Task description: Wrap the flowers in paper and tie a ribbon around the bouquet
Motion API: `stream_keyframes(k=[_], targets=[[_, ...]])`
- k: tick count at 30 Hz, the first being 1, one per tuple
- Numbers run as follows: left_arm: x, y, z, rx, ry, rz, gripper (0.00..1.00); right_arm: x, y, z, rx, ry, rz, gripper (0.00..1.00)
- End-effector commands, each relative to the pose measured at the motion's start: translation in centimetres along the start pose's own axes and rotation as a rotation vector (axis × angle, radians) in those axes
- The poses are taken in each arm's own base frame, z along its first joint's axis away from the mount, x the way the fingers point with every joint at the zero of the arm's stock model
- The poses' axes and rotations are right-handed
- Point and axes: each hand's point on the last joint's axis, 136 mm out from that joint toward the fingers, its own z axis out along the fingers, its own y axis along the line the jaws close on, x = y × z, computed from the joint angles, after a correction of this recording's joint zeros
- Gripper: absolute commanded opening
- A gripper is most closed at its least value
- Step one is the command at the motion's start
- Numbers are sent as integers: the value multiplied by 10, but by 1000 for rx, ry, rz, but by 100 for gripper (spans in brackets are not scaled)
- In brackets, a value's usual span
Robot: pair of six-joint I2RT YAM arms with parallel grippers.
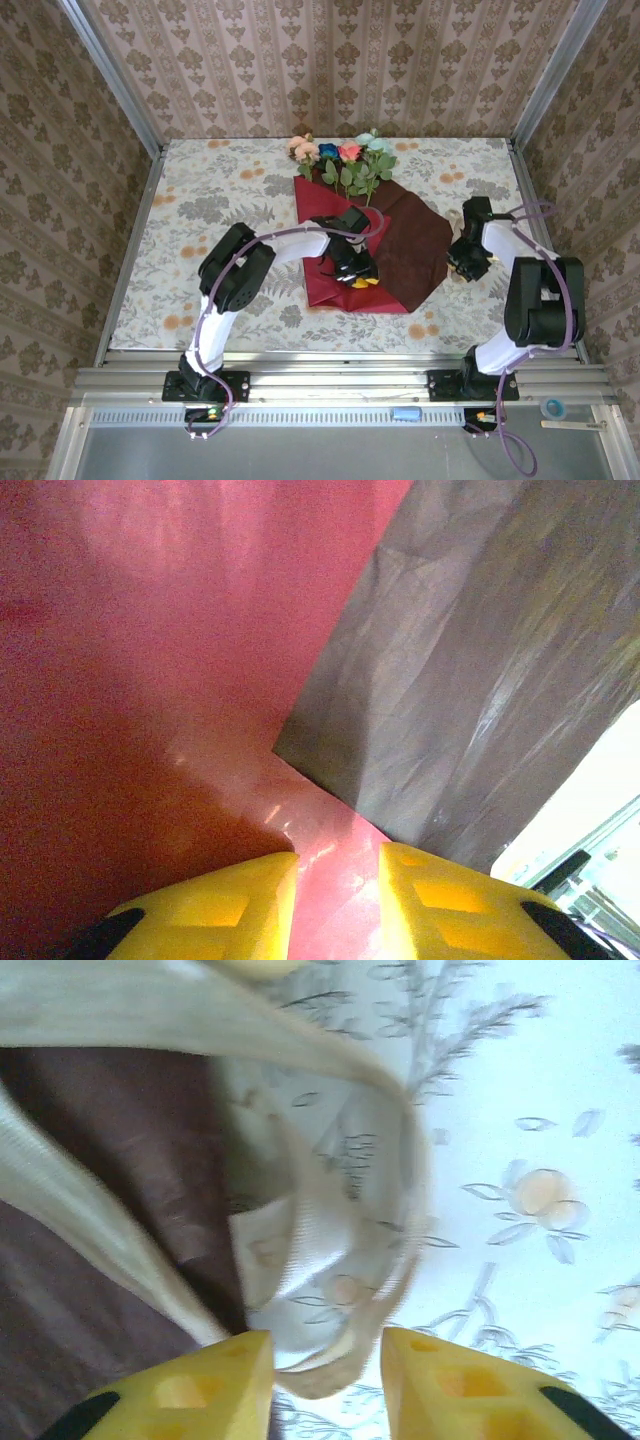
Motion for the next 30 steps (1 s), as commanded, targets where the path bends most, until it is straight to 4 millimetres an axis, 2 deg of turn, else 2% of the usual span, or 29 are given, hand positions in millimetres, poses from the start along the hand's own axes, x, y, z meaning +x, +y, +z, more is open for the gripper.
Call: stream_keyframes(k=[1, 4, 7, 13, 14, 18, 20, 25, 28, 30], targets=[[11, 53, 7, -147, 25, -119, 28, 0, -10, -12, 2, -38, -27, 40], [8, 53, 4, -140, 18, -124, 28, 10, 5, -27, -68, -43, -45, 44], [6, 50, 2, -127, 8, -119, 27, 29, 20, -37, -126, -27, -53, 50], [2, 36, -3, -78, -13, -96, 27, 77, 41, -18, -163, 82, -31, 56], [1, 34, -5, -73, -16, -93, 27, 83, 42, -9, -139, 102, -35, 56], [0, 25, -11, -51, -24, -81, 27, 89, 41, 9, -91, 122, -46, 57], [0, 25, -13, -48, -26, -80, 27, 89, 45, 17, -89, 133, -55, 53], [-2, 18, -24, -29, -53, -64, 26, 92, 62, 30, -87, 162, -96, 36], [-6, 10, -47, -10, -102, -49, 27, 90, 72, 32, -97, 164, -110, 18], [-10, 13, -66, -1, -143, -64, 27, 87, 81, 27, -116, 151, -127, 12]])
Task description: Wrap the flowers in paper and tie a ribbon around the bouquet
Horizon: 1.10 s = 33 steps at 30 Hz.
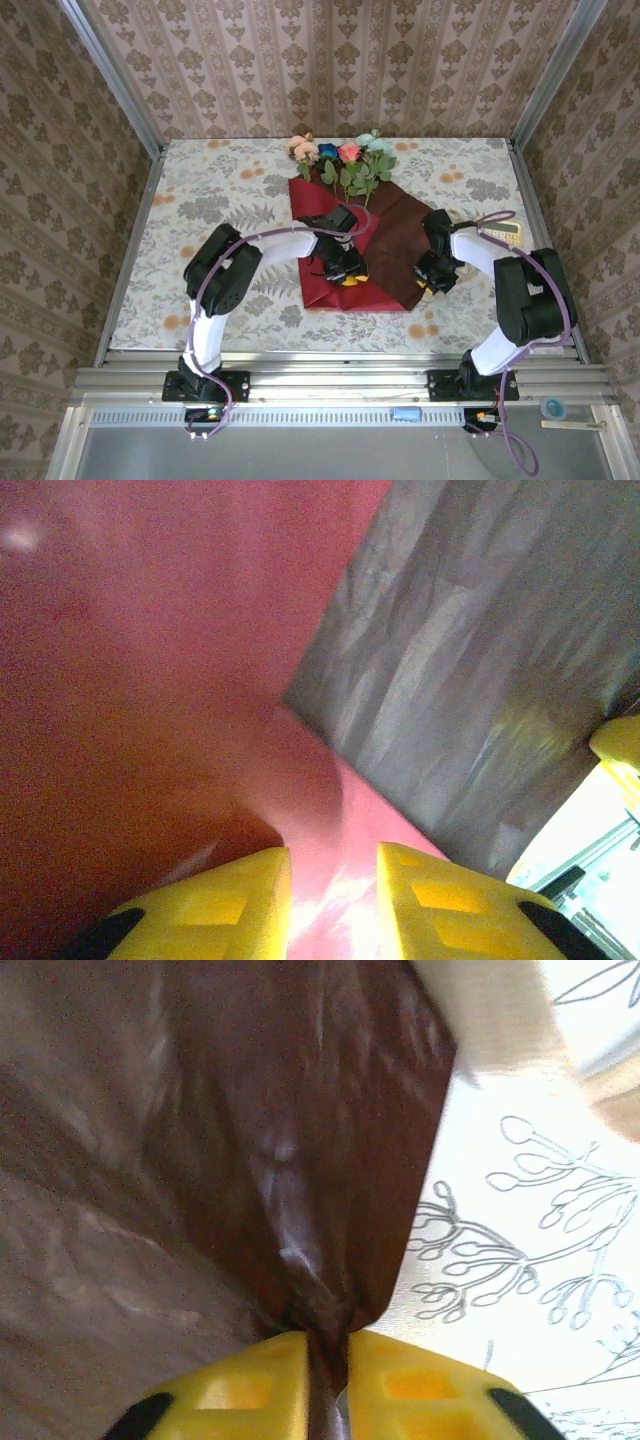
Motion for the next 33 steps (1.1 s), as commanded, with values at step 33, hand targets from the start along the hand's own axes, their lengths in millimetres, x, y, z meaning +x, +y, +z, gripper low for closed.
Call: stream_keyframes(k=[33], targets=[[-19, 66, -44, 33, -155, -125, 23, 74, 213, -165, -652, -161, -519, 0]])
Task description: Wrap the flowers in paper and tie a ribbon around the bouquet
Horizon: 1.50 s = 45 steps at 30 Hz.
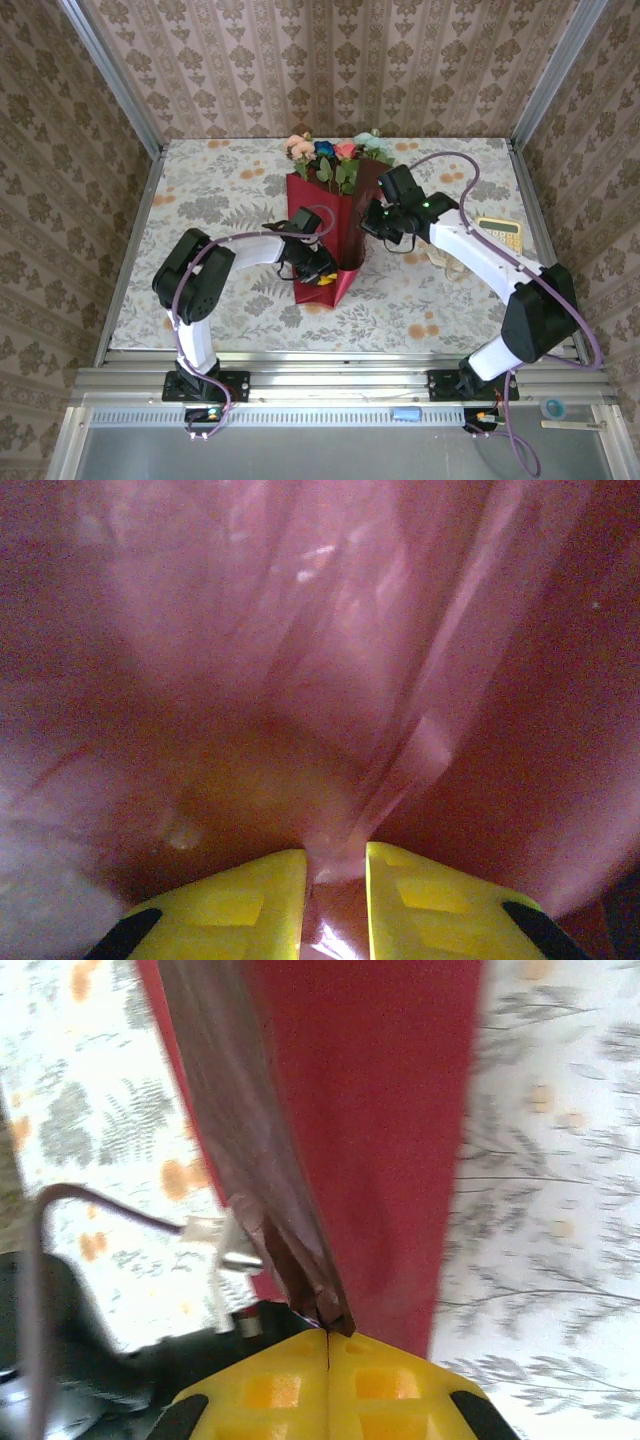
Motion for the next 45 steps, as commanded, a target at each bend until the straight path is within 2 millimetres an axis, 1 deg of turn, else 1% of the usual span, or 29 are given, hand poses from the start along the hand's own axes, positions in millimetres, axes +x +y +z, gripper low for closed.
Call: stream_keyframes(k=[1, 2, 4, 6, 7, 9, 11, 13, 16, 19, 21, 23, 26, 29, 36, 39, 42, 45], targets=[[-13, 4, -24, -15, -110, 13, 25, -4, 27, 4, -64, 1, -53, 0], [-15, 2, -34, -8, -137, 15, 28, -4, 26, 4, -58, 0, -50, 0], [-19, 1, -48, 12, -167, 2, 29, -4, 24, 3, -53, -8, -43, 0], [-20, 5, -51, 39, -155, -31, 29, -4, 23, -1, -61, -23, -36, 0], [-21, 7, -52, 52, -149, -47, 28, -5, 26, -2, -79, -30, -39, 0], [-22, 16, -58, 48, -167, -65, 27, -4, 33, -2, -101, -28, -57, 0], [-22, 32, -65, 11, -185, -86, 25, -4, 41, 0, -119, -22, -84, 0], [-21, 48, -67, -6, -178, -126, 24, 0, 49, 3, -138, -1, -104, 0], [-22, 64, -64, -1, -175, -156, 22, 7, 62, 8, -168, 25, -146, 0], [-24, 70, -53, 1, -147, -160, 21, 17, 74, 17, -199, 64, -182, 0], [-24, 74, -43, 1, -137, -172, 20, 23, 83, 26, -231, 97, -192, 0], [-23, 78, -36, 0, -140, -182, 18, 34, 100, 36, -284, 142, -217, 0], [-23, 83, -33, 0, -154, -194, 18, 48, 123, 49, -342, 193, -247, 0], [-23, 85, -31, 2, -158, -195, 17, 57, 136, 66, -383, 238, -241, 0], [-22, 90, -29, 17, -180, -205, 16, 70, 145, 107, -442, 336, -201, 0], [-23, 91, -30, 30, -202, -214, 16, 76, 140, 122, -434, 373, -193, 0], [-24, 90, -39, 37, -235, -218, 19, 82, 131, 134, -417, 401, -184, 0], [-25, 89, -57, 49, -296, -227, 26, 90, 123, 142, -414, 428, -178, 0]])
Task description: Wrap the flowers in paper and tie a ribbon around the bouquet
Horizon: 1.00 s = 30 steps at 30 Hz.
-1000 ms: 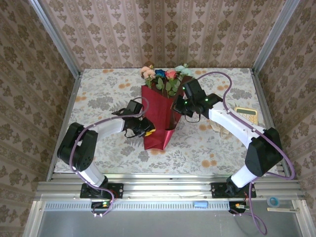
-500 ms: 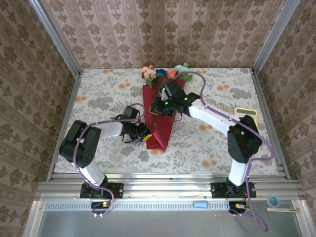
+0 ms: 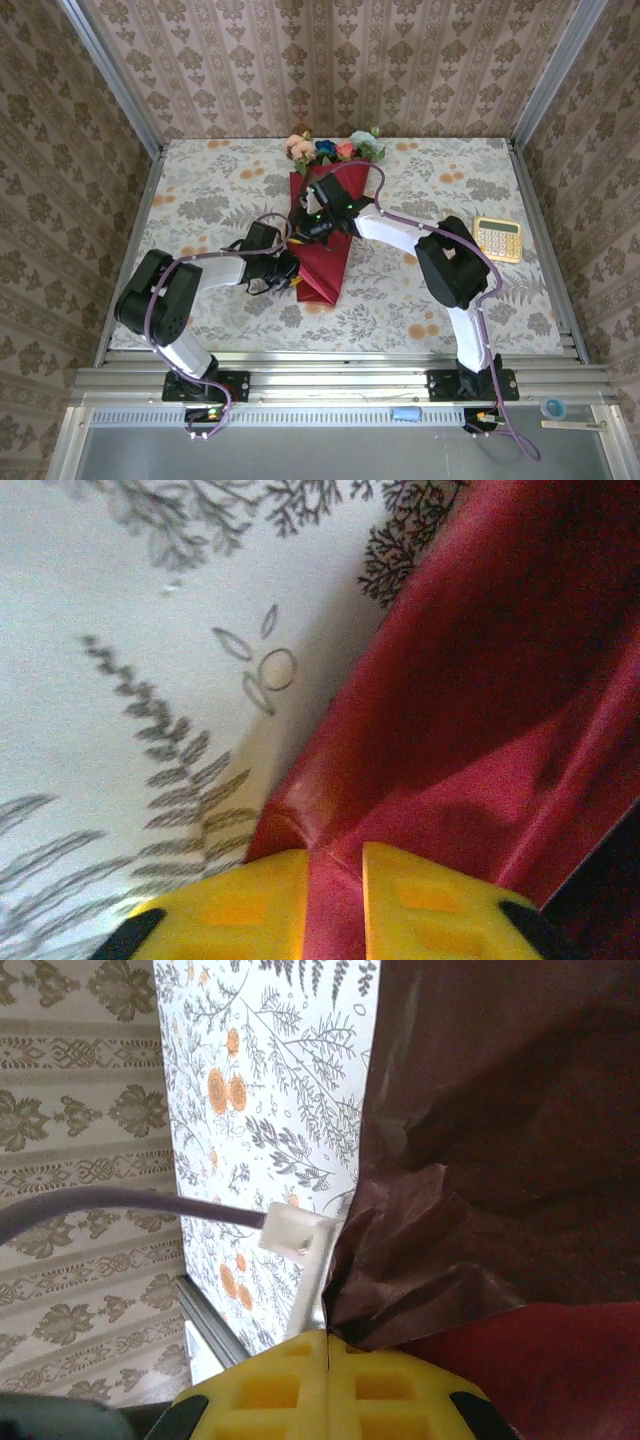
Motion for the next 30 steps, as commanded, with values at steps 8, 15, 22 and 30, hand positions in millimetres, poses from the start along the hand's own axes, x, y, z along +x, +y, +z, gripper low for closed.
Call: stream_keyframes(k=[8, 15, 22, 30], targets=[[-1, 31, -68, -135, -142, -166, 40, 9, 2, 11, -53, 56, -7, 0], [2, 55, -81, -88, -154, -303, 19, 12, 9, 20, -56, 88, -34, 0], [-18, 46, -86, -2, -208, -311, 23, 31, -6, 44, -22, 169, -49, 0], [-48, 10, -111, 52, -269, -275, 36, 35, -23, 66, -2, 213, -51, 0]])
